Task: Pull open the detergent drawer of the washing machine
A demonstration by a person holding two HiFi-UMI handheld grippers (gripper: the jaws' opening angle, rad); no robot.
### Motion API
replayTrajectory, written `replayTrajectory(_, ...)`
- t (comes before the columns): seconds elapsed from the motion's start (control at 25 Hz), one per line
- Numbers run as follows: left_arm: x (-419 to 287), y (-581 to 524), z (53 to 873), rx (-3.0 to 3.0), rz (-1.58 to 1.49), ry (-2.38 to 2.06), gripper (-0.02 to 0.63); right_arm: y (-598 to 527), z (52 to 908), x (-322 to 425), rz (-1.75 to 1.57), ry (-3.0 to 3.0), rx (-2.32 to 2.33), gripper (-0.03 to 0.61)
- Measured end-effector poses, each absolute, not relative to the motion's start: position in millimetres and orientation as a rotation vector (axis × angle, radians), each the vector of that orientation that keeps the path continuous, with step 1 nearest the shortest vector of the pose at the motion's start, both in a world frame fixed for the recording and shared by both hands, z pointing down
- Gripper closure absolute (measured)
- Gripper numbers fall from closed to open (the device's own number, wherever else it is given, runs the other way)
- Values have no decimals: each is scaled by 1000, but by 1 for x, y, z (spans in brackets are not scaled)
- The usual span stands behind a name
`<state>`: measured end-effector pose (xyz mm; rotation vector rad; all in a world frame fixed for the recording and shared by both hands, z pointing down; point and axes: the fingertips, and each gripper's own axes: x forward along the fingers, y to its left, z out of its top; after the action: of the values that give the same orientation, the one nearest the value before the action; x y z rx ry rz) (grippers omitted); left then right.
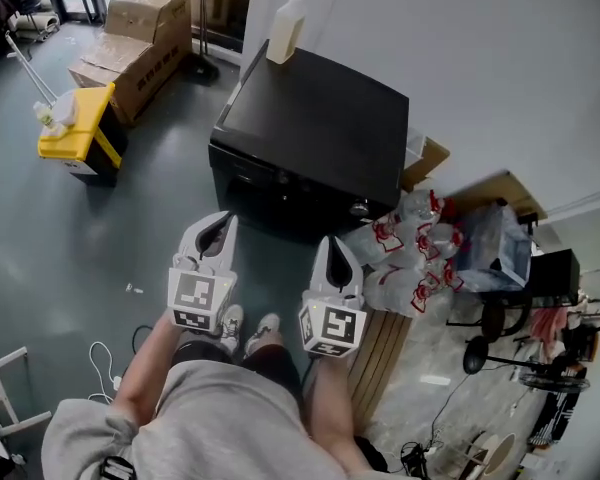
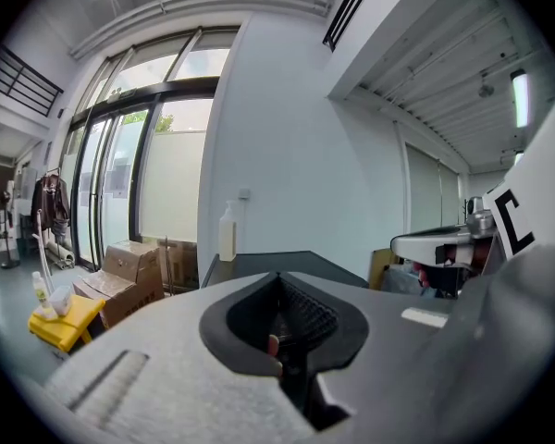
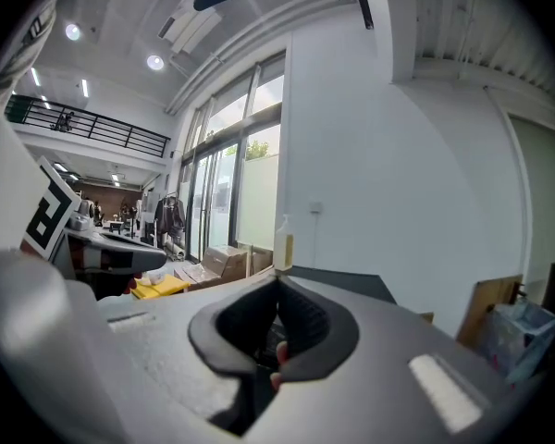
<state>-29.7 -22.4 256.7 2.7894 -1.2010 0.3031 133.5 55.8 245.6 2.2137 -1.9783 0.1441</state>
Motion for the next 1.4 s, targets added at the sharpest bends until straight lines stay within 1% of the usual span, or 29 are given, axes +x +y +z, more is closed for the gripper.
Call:
replayTrajectory(0.4, -18, -69, 301, 2692, 379, -1282, 603, -11, 291, 144, 220, -2057, 2107, 574)
replayTrajectory(1.12, -14, -145, 436, 2506, 457, -1374, 603, -88, 421, 153, 401, -2105, 1970, 575)
replayTrajectory(1.24, -14, -154, 453, 2484, 425, -1377, 603, -91, 437, 152, 420, -2105, 1956, 574)
replayTrajectory(1.4, -12, -163, 466, 2363, 248, -1319, 603, -91, 453, 152, 440, -2110, 1930, 575)
